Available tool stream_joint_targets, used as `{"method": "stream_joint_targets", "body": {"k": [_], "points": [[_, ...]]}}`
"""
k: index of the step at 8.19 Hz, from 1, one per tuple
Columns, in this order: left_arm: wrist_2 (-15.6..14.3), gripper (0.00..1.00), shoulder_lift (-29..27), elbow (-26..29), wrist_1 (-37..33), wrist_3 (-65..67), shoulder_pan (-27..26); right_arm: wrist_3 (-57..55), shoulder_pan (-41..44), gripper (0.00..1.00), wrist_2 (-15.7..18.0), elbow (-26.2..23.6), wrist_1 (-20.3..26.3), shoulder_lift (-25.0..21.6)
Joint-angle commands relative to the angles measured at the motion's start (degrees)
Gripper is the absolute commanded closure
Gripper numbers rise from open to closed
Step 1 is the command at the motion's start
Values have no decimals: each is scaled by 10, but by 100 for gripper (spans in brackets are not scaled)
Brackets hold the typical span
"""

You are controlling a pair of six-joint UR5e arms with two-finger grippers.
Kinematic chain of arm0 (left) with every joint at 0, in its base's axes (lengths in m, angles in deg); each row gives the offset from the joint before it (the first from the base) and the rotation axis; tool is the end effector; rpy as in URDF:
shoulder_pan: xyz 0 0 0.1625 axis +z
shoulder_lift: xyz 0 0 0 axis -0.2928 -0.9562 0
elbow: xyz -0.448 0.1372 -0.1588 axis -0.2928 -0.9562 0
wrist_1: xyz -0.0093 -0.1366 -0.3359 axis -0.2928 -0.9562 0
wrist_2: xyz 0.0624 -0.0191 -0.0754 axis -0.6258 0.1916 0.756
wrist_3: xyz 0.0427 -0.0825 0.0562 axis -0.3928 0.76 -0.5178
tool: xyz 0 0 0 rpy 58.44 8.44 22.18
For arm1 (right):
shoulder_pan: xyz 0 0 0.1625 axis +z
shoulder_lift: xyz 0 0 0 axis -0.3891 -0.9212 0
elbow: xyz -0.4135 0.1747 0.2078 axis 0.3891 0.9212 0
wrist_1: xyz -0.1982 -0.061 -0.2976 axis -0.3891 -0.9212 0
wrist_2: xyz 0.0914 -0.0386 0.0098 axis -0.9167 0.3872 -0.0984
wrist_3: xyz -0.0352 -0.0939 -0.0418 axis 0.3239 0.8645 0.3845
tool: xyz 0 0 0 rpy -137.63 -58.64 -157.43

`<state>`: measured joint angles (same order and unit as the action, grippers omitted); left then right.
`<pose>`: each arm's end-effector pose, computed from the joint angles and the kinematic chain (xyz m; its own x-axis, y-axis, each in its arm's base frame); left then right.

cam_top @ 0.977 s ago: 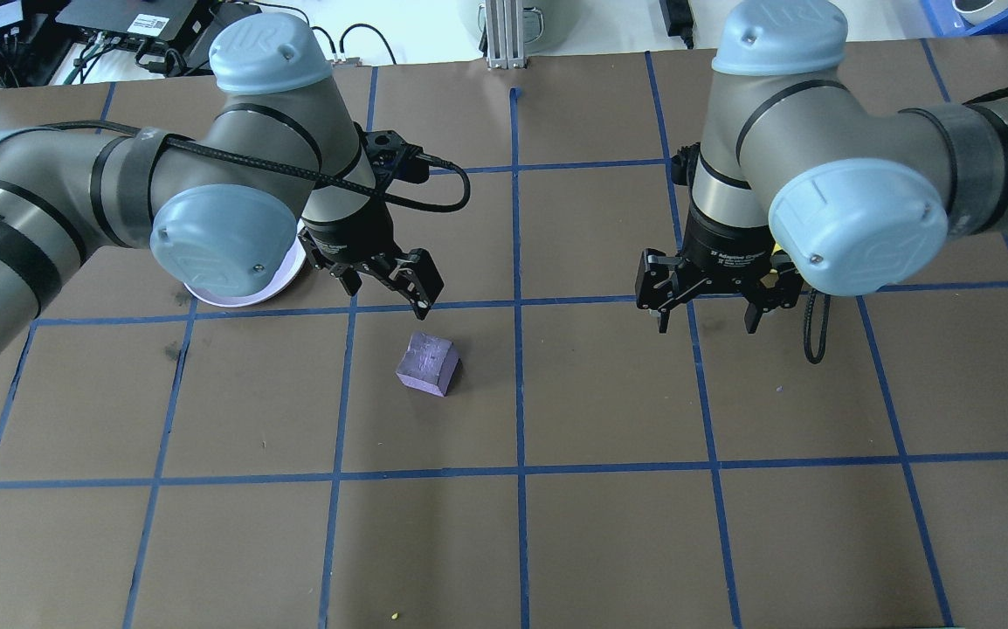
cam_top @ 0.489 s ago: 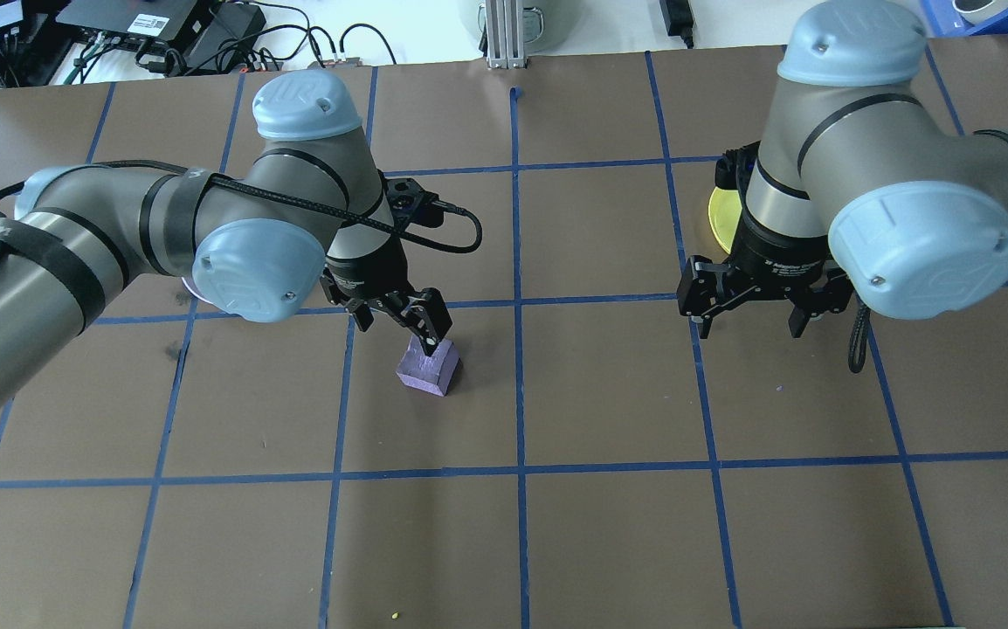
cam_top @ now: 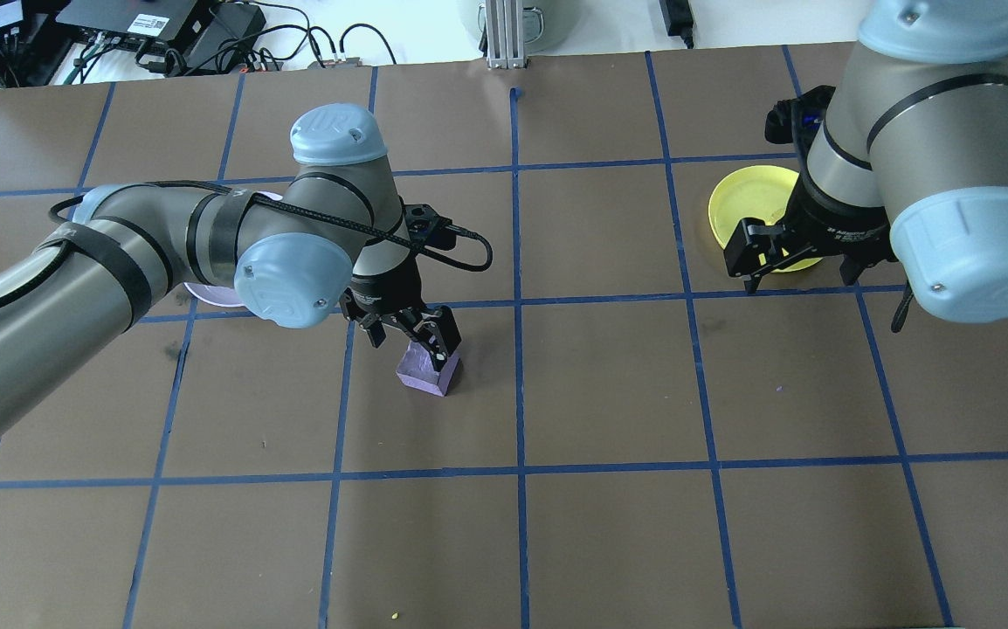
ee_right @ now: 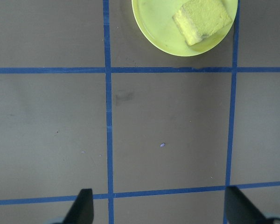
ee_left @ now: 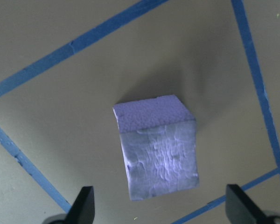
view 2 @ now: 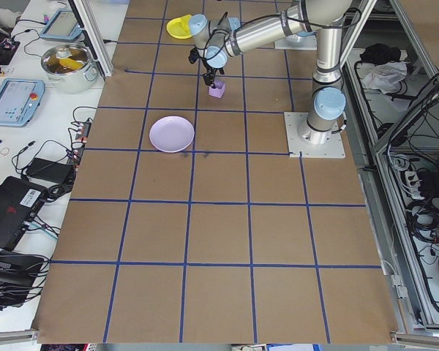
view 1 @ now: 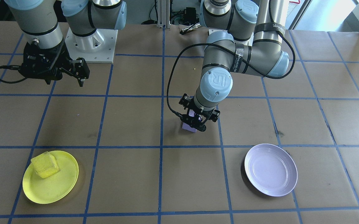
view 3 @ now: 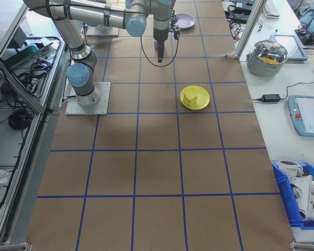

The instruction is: Sort blocks by color into plates

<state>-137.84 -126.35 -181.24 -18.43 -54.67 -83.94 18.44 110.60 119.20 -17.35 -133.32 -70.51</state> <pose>-0.2349 -0.4668 0.3232 -0.8869 0.4377 0.1475 0.4611 0.8575 0.2281 0.1054 -0.3931 0.4972 -0.9936 0.0026 0.1132 0.0015 0.9999 -0.0101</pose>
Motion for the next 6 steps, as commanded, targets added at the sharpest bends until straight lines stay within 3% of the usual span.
{"method": "stream_joint_targets", "body": {"k": [1,2,5,6], "points": [[-1,0,-40,0,50,-3,-1,-10,0,0,-35,66,102,-6],[2,0,-46,-1,58,-2,-2,-27,4,0,-51,85,148,-8],[-2,0,-50,-2,57,11,-14,-65,5,0,-52,80,176,-8],[-3,32,-45,-6,58,18,-16,-64,5,0,-52,80,174,-7]]}}
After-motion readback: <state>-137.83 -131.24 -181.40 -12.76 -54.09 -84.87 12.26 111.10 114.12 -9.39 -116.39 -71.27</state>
